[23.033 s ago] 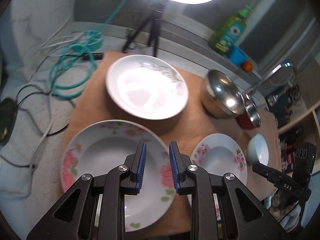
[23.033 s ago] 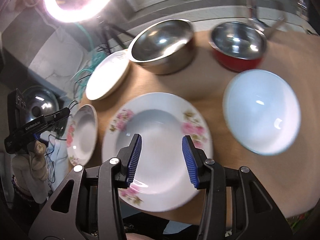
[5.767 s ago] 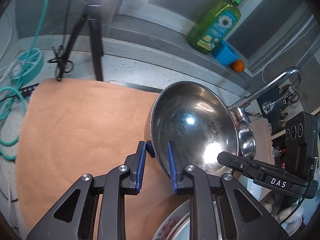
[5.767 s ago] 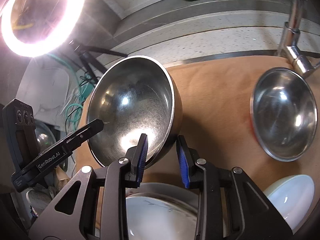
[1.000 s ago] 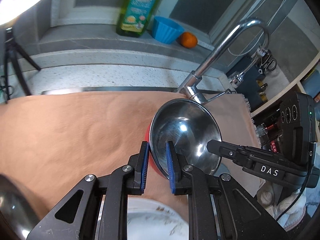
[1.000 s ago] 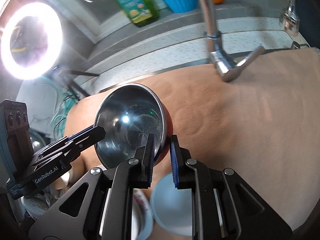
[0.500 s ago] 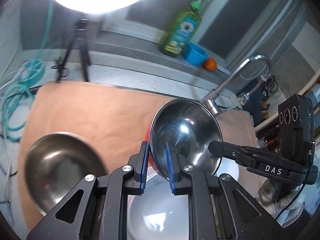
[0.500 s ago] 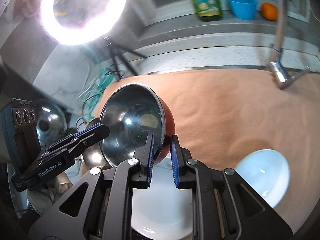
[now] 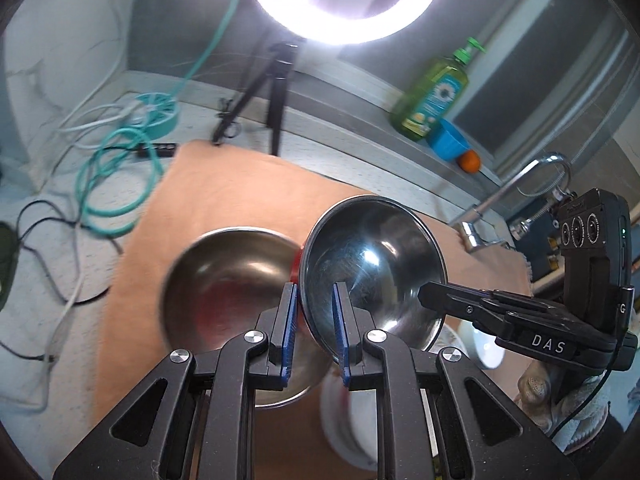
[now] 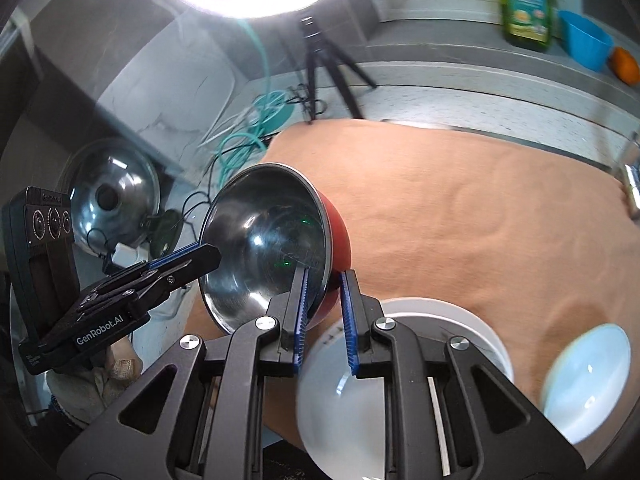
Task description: Organize plates and bowls
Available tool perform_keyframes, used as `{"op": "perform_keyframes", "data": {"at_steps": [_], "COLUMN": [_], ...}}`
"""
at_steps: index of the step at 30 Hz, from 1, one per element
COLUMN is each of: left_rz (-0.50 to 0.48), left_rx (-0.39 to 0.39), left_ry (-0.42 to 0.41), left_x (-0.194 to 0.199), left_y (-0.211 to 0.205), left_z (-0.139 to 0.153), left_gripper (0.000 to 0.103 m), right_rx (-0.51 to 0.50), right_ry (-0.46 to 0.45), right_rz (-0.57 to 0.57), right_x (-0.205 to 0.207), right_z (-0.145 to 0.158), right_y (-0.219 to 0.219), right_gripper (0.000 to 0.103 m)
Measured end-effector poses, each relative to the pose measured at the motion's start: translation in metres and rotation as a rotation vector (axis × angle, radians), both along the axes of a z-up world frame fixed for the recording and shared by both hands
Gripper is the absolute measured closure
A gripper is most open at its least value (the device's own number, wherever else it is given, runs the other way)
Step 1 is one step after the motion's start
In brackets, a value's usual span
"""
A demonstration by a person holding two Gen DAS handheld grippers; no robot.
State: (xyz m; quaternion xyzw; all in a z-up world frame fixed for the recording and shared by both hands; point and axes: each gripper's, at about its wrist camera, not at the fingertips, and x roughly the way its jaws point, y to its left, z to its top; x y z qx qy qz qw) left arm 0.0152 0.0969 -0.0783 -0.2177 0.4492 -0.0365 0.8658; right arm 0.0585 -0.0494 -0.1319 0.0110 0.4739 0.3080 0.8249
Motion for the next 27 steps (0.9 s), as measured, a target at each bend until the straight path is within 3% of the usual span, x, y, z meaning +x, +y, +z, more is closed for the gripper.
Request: {"op": "perform_keyframes", "data": {"at_steps": [9,27], "left_rz": [0.064,0.058], "left_rx": [0.022,0.079], "left_ry": [0.064,0.155], "left_x": [-0.011,-0.002], "left_y": [0.032,0.041], "left_z": [-0.021,-0.044], "left_gripper": [0.088,0.088], "right_rx": [-0.068,-0.18], "right_ry": [0.02,0.077], "right_rz": [0.074,0.112], "right_x": [0.006,0.022], "right_z": [-0.022,-0.055], "right_y": [0.045,0.076], "right_gripper": [0.087,0.084]}}
